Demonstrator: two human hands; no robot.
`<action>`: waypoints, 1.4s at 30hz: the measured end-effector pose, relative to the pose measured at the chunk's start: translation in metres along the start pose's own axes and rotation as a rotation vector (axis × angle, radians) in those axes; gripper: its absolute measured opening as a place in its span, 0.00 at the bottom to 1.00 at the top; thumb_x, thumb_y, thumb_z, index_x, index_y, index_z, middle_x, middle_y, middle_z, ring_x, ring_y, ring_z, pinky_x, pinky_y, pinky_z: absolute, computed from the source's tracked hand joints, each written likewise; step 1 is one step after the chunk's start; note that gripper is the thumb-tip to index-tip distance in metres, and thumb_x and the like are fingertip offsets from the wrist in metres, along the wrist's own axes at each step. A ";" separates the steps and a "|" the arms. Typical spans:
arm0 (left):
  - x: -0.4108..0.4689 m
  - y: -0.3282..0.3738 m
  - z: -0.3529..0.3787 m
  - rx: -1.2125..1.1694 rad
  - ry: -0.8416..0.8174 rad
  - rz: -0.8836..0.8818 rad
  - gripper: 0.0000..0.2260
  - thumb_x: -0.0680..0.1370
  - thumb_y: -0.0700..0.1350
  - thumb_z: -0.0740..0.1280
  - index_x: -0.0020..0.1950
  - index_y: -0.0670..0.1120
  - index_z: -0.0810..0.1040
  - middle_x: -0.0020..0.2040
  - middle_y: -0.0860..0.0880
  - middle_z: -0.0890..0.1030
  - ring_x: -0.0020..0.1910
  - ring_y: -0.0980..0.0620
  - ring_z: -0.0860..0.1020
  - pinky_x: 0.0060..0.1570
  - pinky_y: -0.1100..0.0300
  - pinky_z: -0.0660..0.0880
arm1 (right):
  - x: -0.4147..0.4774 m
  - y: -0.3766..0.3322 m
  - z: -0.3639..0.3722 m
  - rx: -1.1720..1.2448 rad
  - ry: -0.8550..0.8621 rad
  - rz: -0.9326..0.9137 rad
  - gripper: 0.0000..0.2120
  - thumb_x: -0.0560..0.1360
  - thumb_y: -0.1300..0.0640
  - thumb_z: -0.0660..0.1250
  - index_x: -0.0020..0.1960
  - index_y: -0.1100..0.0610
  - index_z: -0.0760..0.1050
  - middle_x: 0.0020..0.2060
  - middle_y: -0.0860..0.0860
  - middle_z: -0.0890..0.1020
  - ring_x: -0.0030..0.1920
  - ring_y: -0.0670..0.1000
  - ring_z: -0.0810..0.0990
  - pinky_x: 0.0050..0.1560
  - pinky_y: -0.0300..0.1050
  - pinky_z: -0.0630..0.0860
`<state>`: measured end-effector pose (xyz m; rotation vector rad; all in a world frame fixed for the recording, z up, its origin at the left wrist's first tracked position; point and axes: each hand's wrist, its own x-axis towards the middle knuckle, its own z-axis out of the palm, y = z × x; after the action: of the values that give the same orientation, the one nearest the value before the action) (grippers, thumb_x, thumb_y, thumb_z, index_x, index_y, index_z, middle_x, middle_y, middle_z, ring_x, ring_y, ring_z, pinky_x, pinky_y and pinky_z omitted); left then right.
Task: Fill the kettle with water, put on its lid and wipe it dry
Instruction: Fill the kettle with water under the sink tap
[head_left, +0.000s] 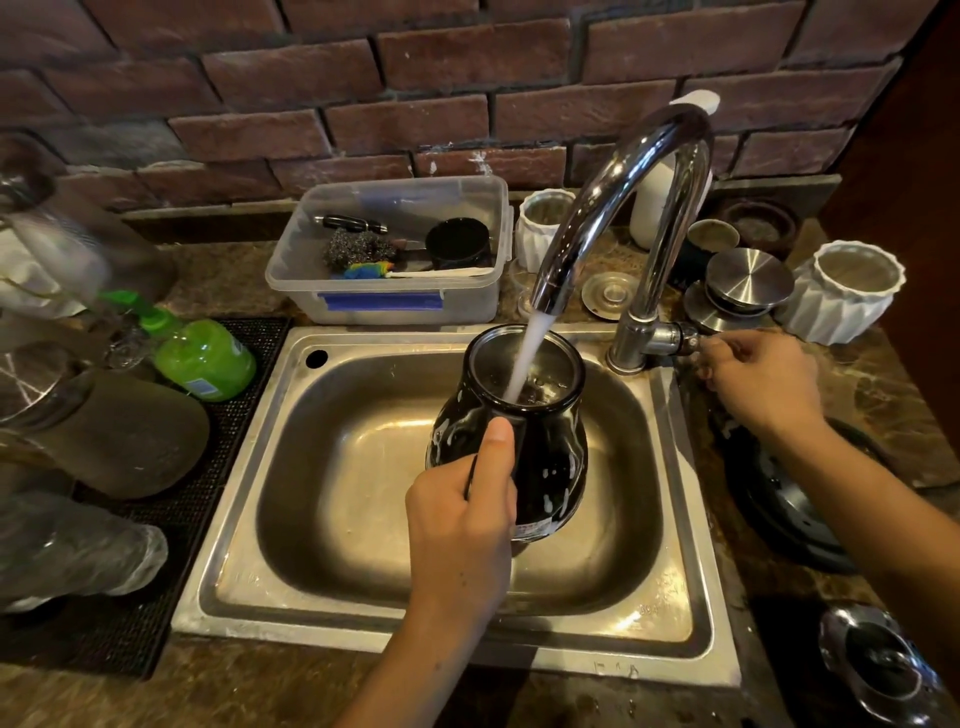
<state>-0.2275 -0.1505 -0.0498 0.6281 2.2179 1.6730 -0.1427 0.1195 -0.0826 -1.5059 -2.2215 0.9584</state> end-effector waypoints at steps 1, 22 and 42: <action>0.000 0.002 0.000 -0.027 -0.002 -0.017 0.24 0.78 0.62 0.60 0.24 0.54 0.65 0.21 0.56 0.65 0.22 0.59 0.65 0.27 0.65 0.65 | -0.003 -0.001 -0.002 0.028 0.013 0.001 0.14 0.82 0.50 0.61 0.53 0.54 0.84 0.41 0.53 0.85 0.49 0.56 0.82 0.59 0.57 0.78; 0.000 0.009 0.002 -0.172 -0.015 -0.043 0.31 0.76 0.63 0.59 0.25 0.38 0.64 0.21 0.46 0.64 0.22 0.46 0.64 0.24 0.58 0.63 | -0.013 -0.009 0.002 0.035 -0.022 0.141 0.24 0.75 0.51 0.60 0.70 0.57 0.73 0.52 0.57 0.85 0.57 0.60 0.83 0.60 0.62 0.79; -0.009 0.004 0.004 -0.185 0.073 -0.141 0.29 0.74 0.66 0.60 0.21 0.48 0.66 0.19 0.48 0.65 0.20 0.49 0.64 0.28 0.56 0.63 | -0.099 -0.009 0.027 0.503 -0.356 0.122 0.34 0.82 0.55 0.63 0.81 0.40 0.50 0.74 0.47 0.72 0.56 0.47 0.82 0.59 0.53 0.80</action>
<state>-0.2167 -0.1508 -0.0474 0.3616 2.0697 1.8261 -0.1240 0.0186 -0.0845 -1.3187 -1.8935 1.7828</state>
